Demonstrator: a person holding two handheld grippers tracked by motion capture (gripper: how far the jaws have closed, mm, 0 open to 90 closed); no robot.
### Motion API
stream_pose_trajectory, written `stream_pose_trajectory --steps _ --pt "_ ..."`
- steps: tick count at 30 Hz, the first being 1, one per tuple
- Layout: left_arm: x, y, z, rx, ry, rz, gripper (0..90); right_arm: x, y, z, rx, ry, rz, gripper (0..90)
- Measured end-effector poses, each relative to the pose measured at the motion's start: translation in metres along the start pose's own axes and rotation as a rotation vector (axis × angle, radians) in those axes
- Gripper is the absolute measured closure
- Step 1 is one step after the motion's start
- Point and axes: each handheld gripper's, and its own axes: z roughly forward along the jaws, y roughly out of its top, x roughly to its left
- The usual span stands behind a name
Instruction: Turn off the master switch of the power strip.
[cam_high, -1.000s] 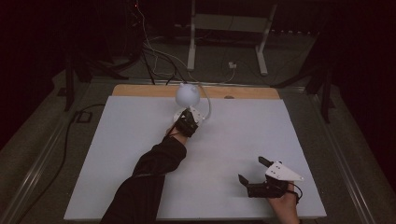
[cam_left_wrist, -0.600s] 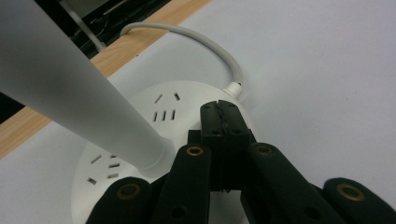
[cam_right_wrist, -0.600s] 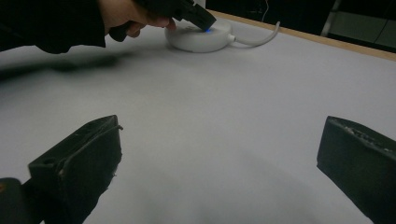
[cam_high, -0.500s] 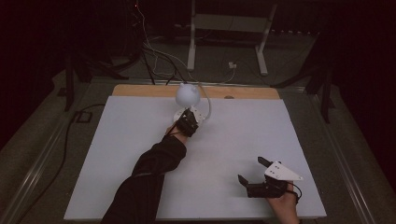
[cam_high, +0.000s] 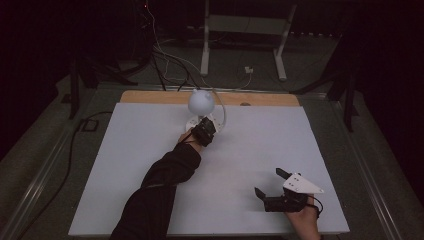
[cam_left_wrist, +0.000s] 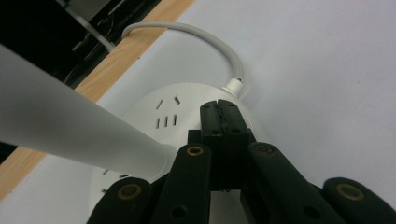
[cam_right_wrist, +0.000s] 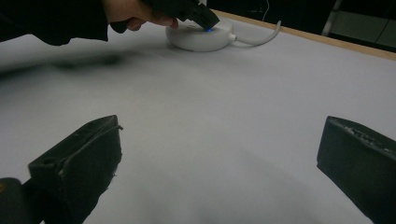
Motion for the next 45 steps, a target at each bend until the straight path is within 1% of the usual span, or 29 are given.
stream_pose_trajectory --steps 2,4,6,7,9,10,11,13,14,16,18,22,23,24,25,26,28,29,31,33,35,37,38,39,40,42,44,45 --pt "0.002 0.001 0.0 0.007 -0.016 -0.005 90.0 0.0 0.0 0.0 -0.001 0.0 0.0 0.0" --pt "0.002 0.003 0.0 0.026 -0.013 0.011 90.0 0.0 0.0 0.0 0.001 0.0 0.0 0.0" --pt "0.002 0.005 0.001 0.047 -0.015 0.017 90.0 0.0 0.0 0.001 0.002 0.0 0.001 0.0" --pt "0.002 0.005 0.001 0.046 -0.02 0.011 90.0 0.0 0.0 0.001 0.002 0.001 0.001 0.0" --pt "0.005 0.005 0.001 0.045 -0.037 0.014 90.0 0.0 0.0 0.0 0.001 0.0 -0.002 0.0" --pt "0.006 0.004 0.001 0.041 -0.043 0.003 90.0 0.0 0.0 0.0 -0.002 -0.001 -0.002 0.0" --pt "0.006 0.004 0.001 0.041 -0.042 0.003 90.0 0.0 0.0 0.0 -0.002 -0.001 -0.002 0.0" --pt "0.003 0.005 0.001 0.045 -0.027 0.016 90.0 -0.001 0.0 0.0 0.0 0.0 0.0 0.0" --pt "0.004 0.005 0.001 0.046 -0.031 0.013 90.0 -0.001 0.0 0.0 0.001 0.0 0.004 0.0" --pt "0.006 0.005 0.001 0.043 -0.04 0.003 90.0 -0.001 0.0 0.001 0.001 0.001 0.002 0.0" --pt "0.007 0.006 -0.001 0.026 -0.04 -0.015 90.0 -0.001 0.0 0.001 0.002 0.001 0.002 0.0" --pt "0.008 0.007 -0.002 0.021 -0.046 -0.026 90.0 -0.002 -0.001 0.001 0.002 -0.001 0.009 0.0" --pt "0.007 0.007 -0.003 0.016 -0.053 -0.03 90.0 -0.002 -0.001 0.001 0.003 -0.001 0.01 0.0" --pt "0.007 0.008 -0.005 0.008 -0.049 -0.023 90.0 -0.002 -0.001 0.001 0.002 -0.001 0.011 0.0" --pt "0.006 0.009 -0.006 0.006 -0.05 -0.025 90.0 -0.002 -0.001 0.0 0.001 -0.001 0.01 0.0" --pt "0.006 0.011 -0.008 0.001 -0.065 -0.035 90.0 -0.002 -0.001 0.0 0.0 -0.002 0.009 0.0" --pt "0.005 0.012 -0.012 -0.019 -0.068 -0.032 90.0 -0.002 -0.001 0.0 0.001 -0.003 0.009 0.0" --pt "0.005 0.013 -0.014 -0.018 -0.075 -0.027 90.0 -0.002 -0.001 0.0 0.001 -0.003 0.009 0.0" --pt "0.005 0.013 -0.016 -0.022 -0.071 -0.02 90.0 -0.002 -0.001 0.0 0.001 -0.003 0.008 0.0" --pt "0.005 0.013 -0.018 -0.026 -0.078 -0.03 90.0 -0.002 -0.001 0.0 0.001 -0.003 0.009 0.0" --pt "0.005 0.015 -0.021 -0.031 -0.075 -0.03 90.0 -0.001 -0.001 0.0 0.001 -0.002 0.008 0.0" --pt "0.006 0.015 -0.023 -0.038 -0.084 -0.043 90.0 -0.002 -0.001 0.0 0.001 -0.003 0.01 0.0" --pt "0.007 0.016 -0.024 -0.041 -0.098 -0.056 90.0 -0.002 -0.001 0.0 0.001 -0.003 0.01 0.0" --pt "0.008 0.016 -0.026 -0.042 -0.102 -0.059 90.0 -0.002 -0.001 0.0 0.0 -0.003 0.01 0.0" --pt "0.007 0.016 -0.026 -0.044 -0.099 -0.06 90.0 -0.002 -0.001 0.0 0.0 -0.003 0.01 0.0" --pt "0.007 0.016 -0.029 -0.045 -0.112 -0.068 90.0 -0.002 -0.001 0.0 -0.001 -0.002 0.009 0.0" --pt "0.007 0.017 -0.031 -0.043 -0.11 -0.072 90.0 -0.001 0.0 0.0 -0.003 -0.002 0.009 0.0" --pt "0.007 0.017 -0.031 -0.05 -0.11 -0.083 90.0 -0.001 0.0 0.0 -0.003 -0.002 0.008 0.0"
